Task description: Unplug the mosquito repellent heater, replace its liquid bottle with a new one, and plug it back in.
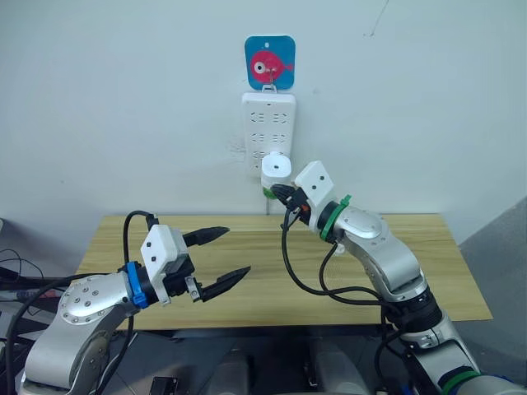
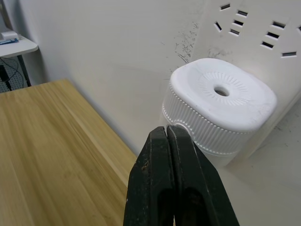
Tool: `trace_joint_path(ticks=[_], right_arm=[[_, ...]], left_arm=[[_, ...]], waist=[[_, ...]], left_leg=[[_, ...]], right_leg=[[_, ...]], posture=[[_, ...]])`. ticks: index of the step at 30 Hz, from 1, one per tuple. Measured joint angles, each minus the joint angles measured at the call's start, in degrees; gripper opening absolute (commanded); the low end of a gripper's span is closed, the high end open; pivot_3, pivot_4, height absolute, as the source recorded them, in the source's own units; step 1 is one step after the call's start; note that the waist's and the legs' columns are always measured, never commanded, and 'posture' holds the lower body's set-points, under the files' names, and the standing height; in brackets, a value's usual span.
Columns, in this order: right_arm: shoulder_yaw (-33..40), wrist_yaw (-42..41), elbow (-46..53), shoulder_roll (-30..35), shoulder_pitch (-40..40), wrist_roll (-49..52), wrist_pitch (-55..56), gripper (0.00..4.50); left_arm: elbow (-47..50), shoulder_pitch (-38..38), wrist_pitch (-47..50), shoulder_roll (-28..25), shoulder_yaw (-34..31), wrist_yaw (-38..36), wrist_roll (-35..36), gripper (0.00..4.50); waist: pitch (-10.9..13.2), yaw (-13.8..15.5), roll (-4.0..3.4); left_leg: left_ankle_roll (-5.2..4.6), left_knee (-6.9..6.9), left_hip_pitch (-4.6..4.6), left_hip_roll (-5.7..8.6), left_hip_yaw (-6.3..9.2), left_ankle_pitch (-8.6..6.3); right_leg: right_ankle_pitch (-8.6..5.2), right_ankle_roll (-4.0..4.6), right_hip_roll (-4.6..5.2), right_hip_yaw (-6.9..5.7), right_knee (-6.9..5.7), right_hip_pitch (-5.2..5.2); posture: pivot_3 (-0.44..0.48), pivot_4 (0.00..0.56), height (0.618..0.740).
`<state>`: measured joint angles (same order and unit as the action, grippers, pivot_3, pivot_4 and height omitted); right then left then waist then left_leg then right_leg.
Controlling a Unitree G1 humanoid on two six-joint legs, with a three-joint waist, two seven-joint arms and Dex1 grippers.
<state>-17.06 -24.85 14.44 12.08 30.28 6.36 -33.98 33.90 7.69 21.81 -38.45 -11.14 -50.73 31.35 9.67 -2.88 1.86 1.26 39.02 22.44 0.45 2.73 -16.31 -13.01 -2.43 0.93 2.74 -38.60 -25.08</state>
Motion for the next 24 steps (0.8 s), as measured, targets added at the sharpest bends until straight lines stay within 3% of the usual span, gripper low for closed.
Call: trace_joint_path(ticks=[14,24], right_arm=[[-0.01,1.70,-0.58,-0.79,-0.34,-1.17,-0.21,0.04],[0.35,3.38,-1.81,-1.51,-0.30,-0.43,-1.04,0.04]], left_arm=[[-0.27,-1.46,-0.80,-0.11,1.30,-0.26,-0.04,4.50],[-1.03,-2.39,-1.02,-0.11,2.27,-0.69,-0.12,4.50]], waist=[[0.00,-0.03,0.00],[0.01,0.29,0.00]], left_leg=[[0.01,0.00,-0.12,0.01,0.03,0.02],[0.01,-0.01,-0.94,-0.03,0.16,0.02]], right_leg=[[0.00,0.01,0.00,-0.04,0.00,0.15],[-0.24,0.37,-0.30,-0.21,0.09,1.02]], posture=[[-0.015,0.124,0.733],[-0.025,0.121,0.733]])
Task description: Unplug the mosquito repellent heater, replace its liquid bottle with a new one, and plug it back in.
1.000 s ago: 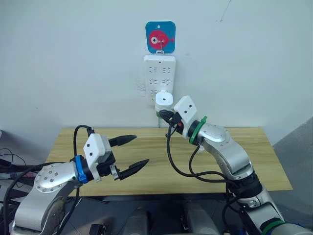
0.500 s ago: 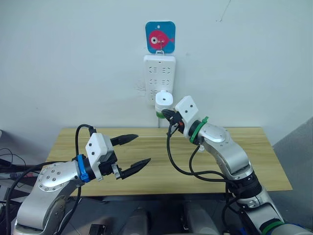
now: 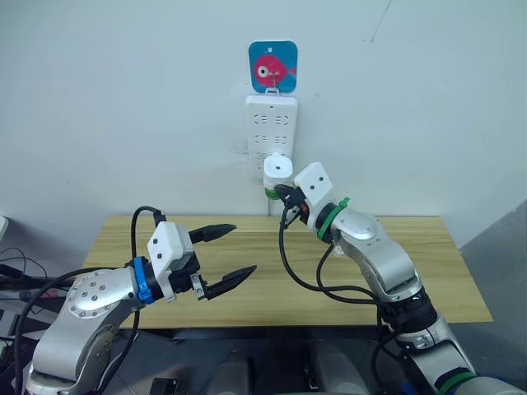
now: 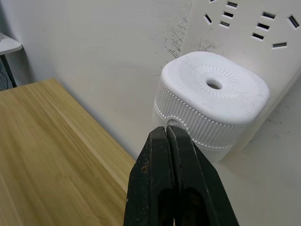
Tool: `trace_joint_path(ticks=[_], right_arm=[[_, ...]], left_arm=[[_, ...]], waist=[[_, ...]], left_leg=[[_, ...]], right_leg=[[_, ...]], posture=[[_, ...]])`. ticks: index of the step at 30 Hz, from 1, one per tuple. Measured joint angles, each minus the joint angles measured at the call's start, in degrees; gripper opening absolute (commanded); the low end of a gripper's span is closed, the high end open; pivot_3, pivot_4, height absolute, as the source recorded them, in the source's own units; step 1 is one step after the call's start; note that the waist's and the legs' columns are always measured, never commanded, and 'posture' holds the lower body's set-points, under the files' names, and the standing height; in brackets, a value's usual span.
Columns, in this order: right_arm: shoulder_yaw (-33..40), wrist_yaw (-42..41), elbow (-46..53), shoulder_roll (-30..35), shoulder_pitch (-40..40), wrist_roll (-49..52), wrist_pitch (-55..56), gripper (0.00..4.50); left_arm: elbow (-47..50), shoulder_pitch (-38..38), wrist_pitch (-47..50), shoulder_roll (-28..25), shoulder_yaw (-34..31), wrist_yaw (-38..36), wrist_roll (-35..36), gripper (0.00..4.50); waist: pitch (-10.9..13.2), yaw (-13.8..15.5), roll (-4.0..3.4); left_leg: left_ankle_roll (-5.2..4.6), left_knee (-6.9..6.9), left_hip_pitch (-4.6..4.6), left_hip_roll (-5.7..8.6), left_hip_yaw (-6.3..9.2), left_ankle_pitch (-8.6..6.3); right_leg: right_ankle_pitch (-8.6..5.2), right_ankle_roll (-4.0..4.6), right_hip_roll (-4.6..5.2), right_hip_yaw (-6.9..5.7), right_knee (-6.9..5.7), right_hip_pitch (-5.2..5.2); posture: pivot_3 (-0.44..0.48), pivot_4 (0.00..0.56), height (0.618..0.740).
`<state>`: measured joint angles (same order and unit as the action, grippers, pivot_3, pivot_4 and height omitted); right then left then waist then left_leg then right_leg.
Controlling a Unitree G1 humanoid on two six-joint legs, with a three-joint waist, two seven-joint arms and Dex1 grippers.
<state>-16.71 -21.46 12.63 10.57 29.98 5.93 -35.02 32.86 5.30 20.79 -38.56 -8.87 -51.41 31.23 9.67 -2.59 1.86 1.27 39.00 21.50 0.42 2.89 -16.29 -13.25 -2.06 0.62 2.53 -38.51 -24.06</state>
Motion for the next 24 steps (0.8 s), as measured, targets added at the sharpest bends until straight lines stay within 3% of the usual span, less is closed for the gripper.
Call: trace_joint_path(ticks=[9,14,17,24], right_arm=[[3.15,-8.06,11.98,6.35,-2.16,7.83,-6.51,0.04],[3.15,-14.64,19.22,15.47,-5.03,11.77,-9.64,0.04],[5.05,-18.06,21.98,23.40,-7.91,12.32,-9.59,0.91],[16.27,-26.62,24.10,38.55,-20.20,13.65,-5.34,3.59]], left_arm=[[-3.70,-0.44,-1.12,0.01,0.35,-0.52,-0.06,4.50],[-7.05,0.21,-3.69,-0.90,-0.64,-0.75,-2.22,4.50],[-11.62,1.00,-7.17,-3.94,-2.42,-3.94,-3.98,4.50],[-21.95,0.18,-15.31,-10.28,-5.54,-12.29,-6.78,4.50]], waist=[[0.00,0.12,-0.01],[0.00,0.25,-0.01],[0.00,0.50,0.00],[-0.29,1.01,-0.11]], left_leg=[[0.00,-0.14,0.05,-0.08,0.11,-0.03],[-0.01,-0.14,0.03,-0.10,0.14,-0.03],[-0.01,-0.14,0.04,-0.09,0.09,-0.03],[-0.01,-0.15,0.22,-0.14,-0.10,-0.03]], right_leg=[[-0.07,0.11,0.02,-0.06,0.02,-0.07],[-0.13,0.18,0.07,-0.10,0.02,-0.06],[-0.16,0.20,-0.05,-0.13,0.04,-0.06],[-0.20,0.22,-0.14,-0.19,0.45,0.00]], posture=[[-0.029,0.113,0.733],[-0.017,0.108,0.733],[-0.009,0.104,0.733],[0.020,0.075,0.733]])
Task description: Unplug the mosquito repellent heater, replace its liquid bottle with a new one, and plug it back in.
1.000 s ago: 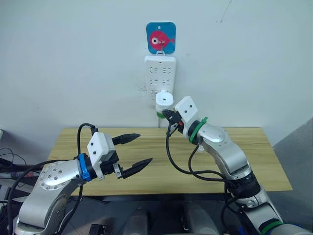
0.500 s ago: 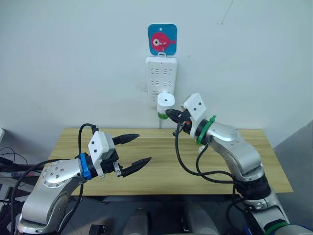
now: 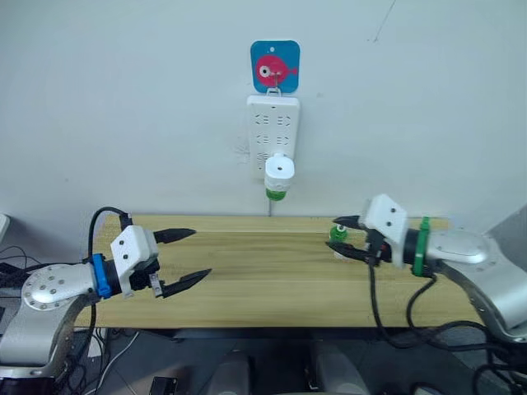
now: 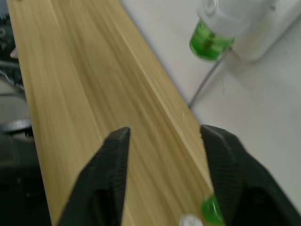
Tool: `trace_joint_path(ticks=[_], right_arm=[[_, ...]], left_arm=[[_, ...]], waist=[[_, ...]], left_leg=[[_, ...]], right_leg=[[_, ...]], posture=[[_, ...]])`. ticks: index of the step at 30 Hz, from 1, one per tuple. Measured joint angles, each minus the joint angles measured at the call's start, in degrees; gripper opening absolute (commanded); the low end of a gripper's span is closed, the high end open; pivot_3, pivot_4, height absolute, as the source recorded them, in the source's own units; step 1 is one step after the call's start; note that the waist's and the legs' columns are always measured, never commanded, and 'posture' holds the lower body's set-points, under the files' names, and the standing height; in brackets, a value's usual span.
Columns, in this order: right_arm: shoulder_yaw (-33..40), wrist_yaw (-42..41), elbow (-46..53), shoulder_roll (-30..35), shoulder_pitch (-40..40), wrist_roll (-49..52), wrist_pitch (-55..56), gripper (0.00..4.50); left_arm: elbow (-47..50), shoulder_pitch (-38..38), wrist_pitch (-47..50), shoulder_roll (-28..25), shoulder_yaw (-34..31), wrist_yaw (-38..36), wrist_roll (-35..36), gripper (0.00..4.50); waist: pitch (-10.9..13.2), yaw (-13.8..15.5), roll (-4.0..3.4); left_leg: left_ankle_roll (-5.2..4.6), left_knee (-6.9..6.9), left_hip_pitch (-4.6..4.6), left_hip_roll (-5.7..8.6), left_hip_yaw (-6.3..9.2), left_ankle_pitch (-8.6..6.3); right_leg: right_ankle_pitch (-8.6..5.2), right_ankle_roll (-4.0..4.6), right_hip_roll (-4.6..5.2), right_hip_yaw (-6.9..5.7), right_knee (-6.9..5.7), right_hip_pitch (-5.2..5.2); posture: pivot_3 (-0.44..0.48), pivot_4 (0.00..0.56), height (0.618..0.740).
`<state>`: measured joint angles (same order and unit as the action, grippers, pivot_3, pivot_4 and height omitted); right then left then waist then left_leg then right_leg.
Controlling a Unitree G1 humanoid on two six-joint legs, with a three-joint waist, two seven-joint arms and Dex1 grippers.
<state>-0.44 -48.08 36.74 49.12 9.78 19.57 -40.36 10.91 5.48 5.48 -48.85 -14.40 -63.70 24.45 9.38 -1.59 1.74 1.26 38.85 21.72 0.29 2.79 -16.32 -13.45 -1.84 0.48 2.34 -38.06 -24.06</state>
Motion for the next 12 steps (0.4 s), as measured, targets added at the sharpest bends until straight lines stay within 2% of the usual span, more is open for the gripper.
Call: trace_joint_path(ticks=[3,7,12], right_arm=[[4.83,-3.37,-1.99,4.38,-3.26,-0.34,4.00,4.48],[11.32,-9.26,-6.53,11.43,-9.03,-1.89,10.50,4.48],[13.94,-13.31,-11.65,13.01,-11.33,-2.59,15.65,4.48]], left_arm=[[-2.06,-0.74,0.67,-1.99,-0.26,-1.28,-0.17,4.50],[-4.03,0.24,1.59,-6.04,-0.66,-0.78,-3.94,4.50],[-5.22,1.59,0.20,-6.11,-0.73,1.14,-8.27,4.50]], waist=[[-0.17,-0.06,0.03],[-0.83,-0.01,-0.04],[-1.35,-0.01,0.02]], left_leg=[[0.00,0.02,0.00,-0.01,-0.08,0.00],[-0.02,-0.02,-0.01,0.00,-0.18,-0.02],[-0.03,-0.02,-0.08,-0.08,-0.27,-0.02]], right_leg=[[0.04,-0.06,0.02,0.09,0.03,0.00],[0.03,-0.06,0.02,0.08,0.07,0.00],[0.04,-0.06,0.02,0.09,0.03,0.03]], posture=[[0.025,0.071,0.733],[0.037,0.060,0.733],[0.046,0.058,0.733]])
